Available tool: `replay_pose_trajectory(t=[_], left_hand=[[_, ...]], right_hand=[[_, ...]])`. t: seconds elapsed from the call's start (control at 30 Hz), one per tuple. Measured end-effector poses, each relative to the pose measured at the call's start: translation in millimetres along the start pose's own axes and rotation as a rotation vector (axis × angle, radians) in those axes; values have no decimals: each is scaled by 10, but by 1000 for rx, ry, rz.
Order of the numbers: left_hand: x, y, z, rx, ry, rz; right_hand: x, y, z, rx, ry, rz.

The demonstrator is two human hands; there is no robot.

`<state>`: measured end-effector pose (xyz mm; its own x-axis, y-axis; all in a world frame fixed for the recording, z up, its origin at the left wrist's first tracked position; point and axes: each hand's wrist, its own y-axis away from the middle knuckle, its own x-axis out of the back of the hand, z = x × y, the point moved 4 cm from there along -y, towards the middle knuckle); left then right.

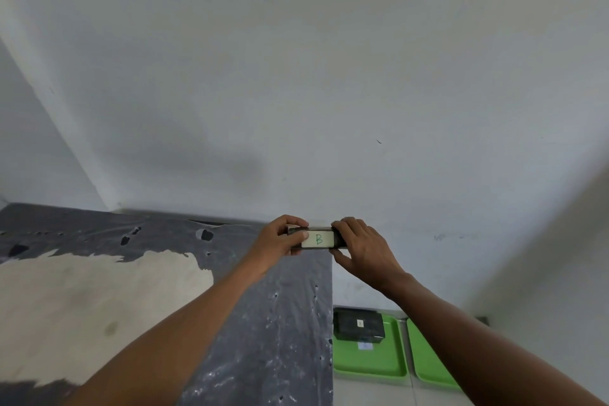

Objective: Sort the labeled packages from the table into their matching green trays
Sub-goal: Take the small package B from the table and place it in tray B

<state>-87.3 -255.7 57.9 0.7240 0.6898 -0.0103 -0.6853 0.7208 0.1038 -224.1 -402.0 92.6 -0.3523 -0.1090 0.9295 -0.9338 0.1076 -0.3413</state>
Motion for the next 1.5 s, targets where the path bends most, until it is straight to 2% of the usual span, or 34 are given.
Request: replay_pose_trajectory(t=[0.3,0.7,1.0,1.17,1.23,1.33,1.43,1.5], left_hand=[[-837,295,-360,24,13,-31],[-2539,957,-1040,142,31,-109],[-4104,650,-1293,257,8,-155],[-4946,344,-1608,291,-8,-91],[-5142,237,-1804,306,-121,-44],[-5337,120,-2079,239,-465,-41],[-5534,13,-2343,91,-915,-159],[-5649,-90,-2548,56,-1083,-231]], right_hand=[[49,969,477,-77,-3,-77],[245,2724,1160,-245,-14,-210],[327,3424,2291,-229,57,-222],[211,3877,3271,-305,2,-300],[126,4056,3651,-353,-16,-340],[-50,4277,4103,-412,-7,-372],[-329,4421,4427,-439,-2,-413],[-569,4484,4590,-439,8,-454]])
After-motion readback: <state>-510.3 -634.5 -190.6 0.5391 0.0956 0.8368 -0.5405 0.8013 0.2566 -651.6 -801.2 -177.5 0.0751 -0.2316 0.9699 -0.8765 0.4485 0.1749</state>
